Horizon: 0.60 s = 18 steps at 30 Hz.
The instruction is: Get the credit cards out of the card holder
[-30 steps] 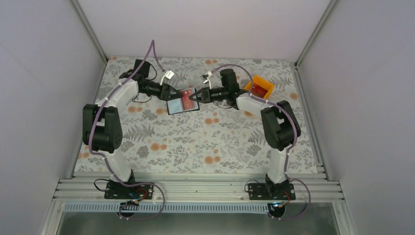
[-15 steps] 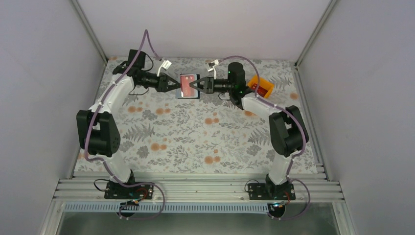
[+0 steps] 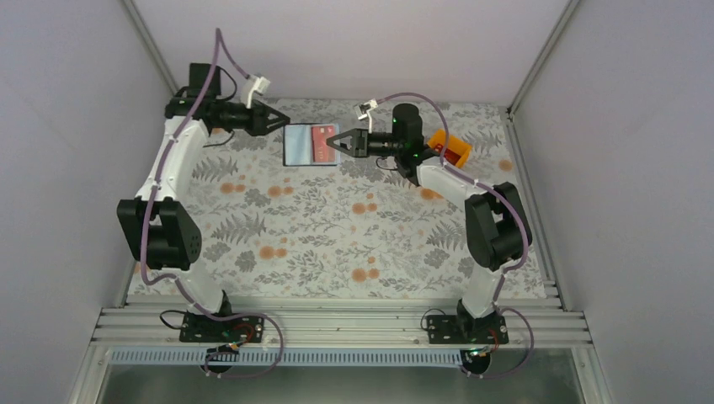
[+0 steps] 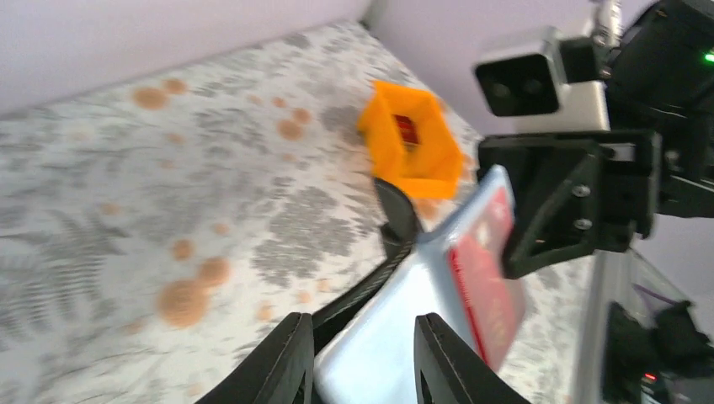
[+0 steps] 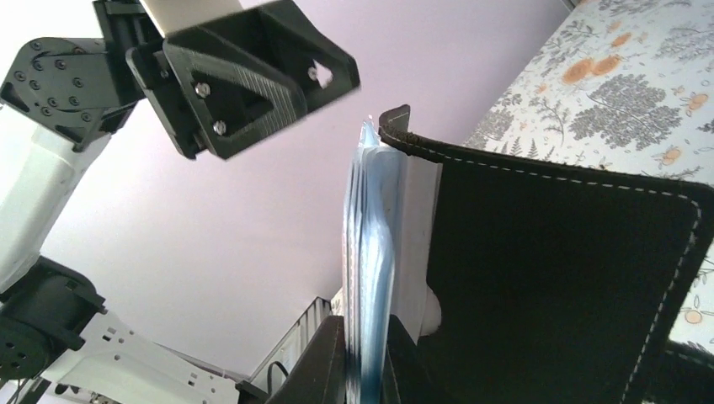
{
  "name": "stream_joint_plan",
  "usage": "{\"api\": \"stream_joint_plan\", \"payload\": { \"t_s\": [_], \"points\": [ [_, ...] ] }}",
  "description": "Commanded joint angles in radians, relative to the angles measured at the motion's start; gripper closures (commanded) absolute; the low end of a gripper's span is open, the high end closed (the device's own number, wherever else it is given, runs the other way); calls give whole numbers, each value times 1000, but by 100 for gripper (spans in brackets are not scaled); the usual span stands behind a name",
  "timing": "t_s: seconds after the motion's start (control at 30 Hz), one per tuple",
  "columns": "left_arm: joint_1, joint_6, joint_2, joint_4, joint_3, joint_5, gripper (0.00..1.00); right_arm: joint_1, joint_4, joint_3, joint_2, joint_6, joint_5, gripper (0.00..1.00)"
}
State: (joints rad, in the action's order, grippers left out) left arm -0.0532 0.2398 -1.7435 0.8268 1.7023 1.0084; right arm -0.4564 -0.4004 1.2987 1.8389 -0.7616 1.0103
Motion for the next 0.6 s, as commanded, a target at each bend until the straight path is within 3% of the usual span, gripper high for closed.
{"api": "stream_joint_plan", "payload": {
  "t_s": [0.0, 0.07, 0.17, 0.27, 0.43, 0.57],
  "points": [
    [29, 1, 58, -7, 50, -105, 68, 6, 62, 55, -35, 51, -24, 96],
    [-19, 26, 98, -14, 49, -99, 67, 5, 90, 70, -35, 73, -28, 96],
    [-93, 72, 80, 94, 136, 29, 64, 6, 102, 81, -37, 80, -36, 96],
    [-116, 28, 79, 81, 102, 116, 62, 6, 99, 81, -41, 79, -36, 96],
    [-116, -12, 64, 47, -14, 13, 60, 6, 89, 84, -51, 80, -18, 96],
    [-119, -27, 74, 19, -50, 35, 60, 6, 83, 87, -59, 83, -4, 96]
  ]
}}
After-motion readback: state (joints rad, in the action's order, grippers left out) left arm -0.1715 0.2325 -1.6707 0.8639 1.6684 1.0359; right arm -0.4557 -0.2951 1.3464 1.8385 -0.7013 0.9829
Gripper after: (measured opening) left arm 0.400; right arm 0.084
